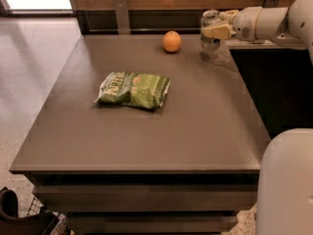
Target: Move 7up can near orange
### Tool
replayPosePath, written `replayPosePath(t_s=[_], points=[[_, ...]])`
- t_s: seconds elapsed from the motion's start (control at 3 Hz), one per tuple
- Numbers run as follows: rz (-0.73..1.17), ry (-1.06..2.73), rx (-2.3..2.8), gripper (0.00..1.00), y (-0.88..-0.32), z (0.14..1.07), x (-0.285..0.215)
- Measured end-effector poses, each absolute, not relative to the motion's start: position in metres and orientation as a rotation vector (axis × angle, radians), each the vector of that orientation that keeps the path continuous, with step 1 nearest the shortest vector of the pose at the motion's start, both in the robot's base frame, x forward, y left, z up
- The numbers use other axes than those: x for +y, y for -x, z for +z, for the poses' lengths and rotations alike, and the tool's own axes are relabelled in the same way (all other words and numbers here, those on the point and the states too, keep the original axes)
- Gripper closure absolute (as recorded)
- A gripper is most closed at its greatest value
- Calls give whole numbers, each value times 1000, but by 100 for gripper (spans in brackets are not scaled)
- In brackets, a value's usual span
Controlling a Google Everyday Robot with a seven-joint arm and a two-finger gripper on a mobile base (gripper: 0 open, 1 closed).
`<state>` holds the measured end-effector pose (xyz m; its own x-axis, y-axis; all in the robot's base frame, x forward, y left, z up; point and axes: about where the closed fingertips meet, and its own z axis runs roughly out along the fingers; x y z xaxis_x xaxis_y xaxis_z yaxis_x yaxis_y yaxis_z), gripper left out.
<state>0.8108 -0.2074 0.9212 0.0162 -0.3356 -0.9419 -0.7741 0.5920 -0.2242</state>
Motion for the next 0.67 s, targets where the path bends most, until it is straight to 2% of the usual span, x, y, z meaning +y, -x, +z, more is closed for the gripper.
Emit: replayPosePath(t_s=[0.67], points=[[543,911,1546,99,-811,879,-191]])
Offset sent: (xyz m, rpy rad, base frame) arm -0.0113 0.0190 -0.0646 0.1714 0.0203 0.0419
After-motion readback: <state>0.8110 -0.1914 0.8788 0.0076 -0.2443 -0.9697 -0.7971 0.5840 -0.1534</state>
